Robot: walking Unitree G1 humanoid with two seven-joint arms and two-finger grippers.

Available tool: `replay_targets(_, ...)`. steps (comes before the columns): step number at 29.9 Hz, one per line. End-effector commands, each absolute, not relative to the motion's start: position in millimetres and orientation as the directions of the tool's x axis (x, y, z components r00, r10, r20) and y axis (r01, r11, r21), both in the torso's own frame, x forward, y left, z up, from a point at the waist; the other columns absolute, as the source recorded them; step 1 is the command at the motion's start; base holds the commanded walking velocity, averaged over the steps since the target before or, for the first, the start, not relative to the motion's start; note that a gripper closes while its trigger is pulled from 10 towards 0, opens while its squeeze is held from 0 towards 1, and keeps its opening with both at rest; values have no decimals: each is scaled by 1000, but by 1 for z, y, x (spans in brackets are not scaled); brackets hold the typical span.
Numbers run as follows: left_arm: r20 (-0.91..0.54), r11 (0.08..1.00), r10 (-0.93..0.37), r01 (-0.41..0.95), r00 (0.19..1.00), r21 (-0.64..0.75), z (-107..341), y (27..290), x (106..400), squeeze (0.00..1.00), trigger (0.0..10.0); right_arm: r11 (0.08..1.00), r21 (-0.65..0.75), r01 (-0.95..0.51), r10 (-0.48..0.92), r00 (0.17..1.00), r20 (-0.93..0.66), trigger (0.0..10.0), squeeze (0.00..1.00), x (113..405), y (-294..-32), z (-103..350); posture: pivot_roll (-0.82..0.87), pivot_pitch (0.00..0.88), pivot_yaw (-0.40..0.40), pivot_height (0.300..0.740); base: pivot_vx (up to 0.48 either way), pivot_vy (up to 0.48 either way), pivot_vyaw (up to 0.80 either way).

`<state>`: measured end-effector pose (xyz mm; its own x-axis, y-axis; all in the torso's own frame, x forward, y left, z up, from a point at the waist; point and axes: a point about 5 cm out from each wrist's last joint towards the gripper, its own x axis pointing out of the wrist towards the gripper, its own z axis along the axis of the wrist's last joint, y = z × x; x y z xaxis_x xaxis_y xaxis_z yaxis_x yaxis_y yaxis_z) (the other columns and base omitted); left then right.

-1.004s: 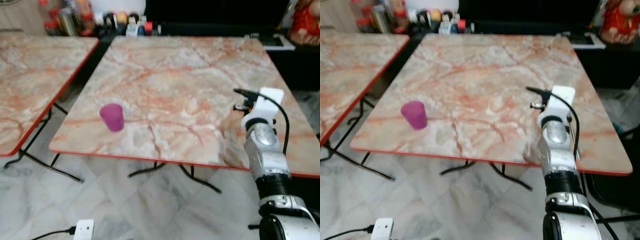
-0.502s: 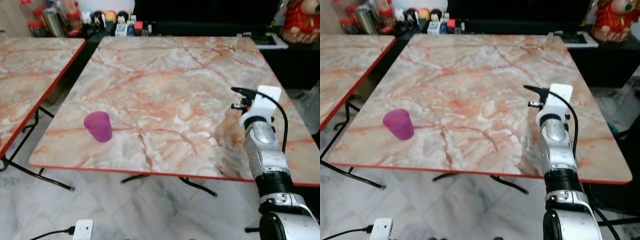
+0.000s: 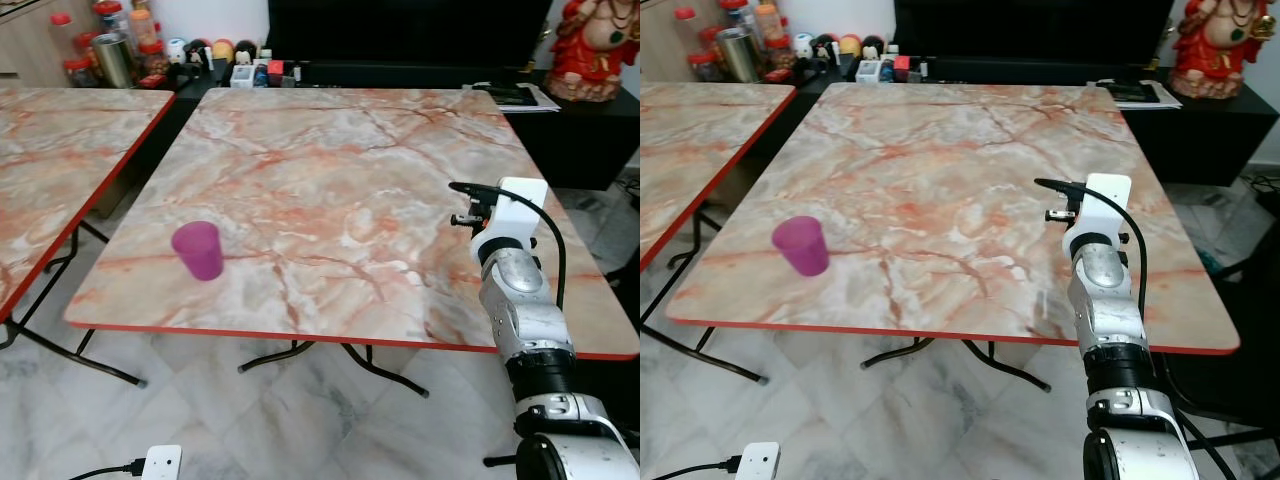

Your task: Setting the table

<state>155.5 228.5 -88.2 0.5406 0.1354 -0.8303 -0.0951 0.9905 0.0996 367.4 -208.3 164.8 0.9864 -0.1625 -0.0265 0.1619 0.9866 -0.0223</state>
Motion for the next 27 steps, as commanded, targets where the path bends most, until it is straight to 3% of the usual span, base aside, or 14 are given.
replay_targets(1, -842, 990, 137, -89, 521, 106, -90, 229, 151, 0, 10000, 985, -35, 167, -169, 985, -32, 10000, 0, 364, -211, 165, -40, 117, -3, 736, 0, -244, 0)
replay_targets(9, -842, 990, 138, -94, 521, 104, -90, 229, 152, 0, 10000, 985, -39, 167, -168, 985, -41, 10000, 0, 363, -212, 166, -41, 128, -4, 736, 0, -244, 0)
replay_targets(27, -844, 990, 136, -90, 520, 104, -89, 230, 153, 0, 10000, 984, -37, 172, -175, 978, -110, 10000, 0, 353, -218, 180, -64, 183, 4, 736, 0, 0, 0)
